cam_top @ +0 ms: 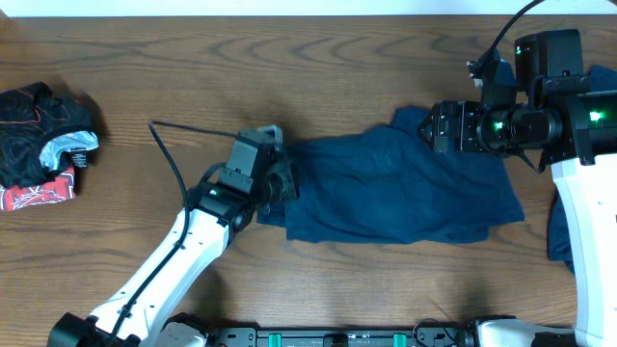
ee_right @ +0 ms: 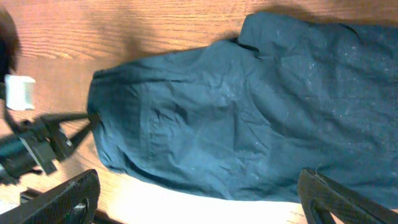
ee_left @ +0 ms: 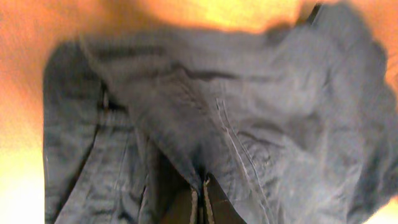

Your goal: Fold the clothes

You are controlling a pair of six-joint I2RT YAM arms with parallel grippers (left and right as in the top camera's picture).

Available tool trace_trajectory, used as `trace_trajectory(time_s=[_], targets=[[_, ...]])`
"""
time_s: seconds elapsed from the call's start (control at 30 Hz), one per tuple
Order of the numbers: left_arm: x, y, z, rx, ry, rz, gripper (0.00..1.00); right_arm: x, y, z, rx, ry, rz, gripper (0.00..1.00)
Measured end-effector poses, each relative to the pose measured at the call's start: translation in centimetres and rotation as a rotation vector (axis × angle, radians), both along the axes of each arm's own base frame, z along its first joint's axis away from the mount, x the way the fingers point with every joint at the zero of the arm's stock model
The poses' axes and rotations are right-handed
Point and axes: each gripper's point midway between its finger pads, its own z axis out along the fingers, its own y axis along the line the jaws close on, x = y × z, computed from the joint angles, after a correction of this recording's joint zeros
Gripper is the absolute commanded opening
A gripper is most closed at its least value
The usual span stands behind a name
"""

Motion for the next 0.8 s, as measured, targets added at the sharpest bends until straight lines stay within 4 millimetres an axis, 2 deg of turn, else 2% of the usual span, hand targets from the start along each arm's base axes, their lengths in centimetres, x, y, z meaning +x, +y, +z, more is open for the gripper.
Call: trace_trajectory(time_s=[0.53, 0.67, 0.8], targets=[[5.9, -0.6, 7.8, 0.019, -0.339, 0.001, 0.06, 0.0, -0.3, -0.1, -0.019, 0.003, -0.008, 0.99], [7.2, -0.4, 8.2, 0.047, -0.399, 0.017, 0.06, 0.0, -0.4, -0.2, -0.022, 0.003, -0.009, 0.99], [8.6, 0.3, 6.4, 0.103, -0.393, 0.047, 0.06, 0.0, -0.4, -0.2, -0.025, 0.003, -0.010, 0.99]])
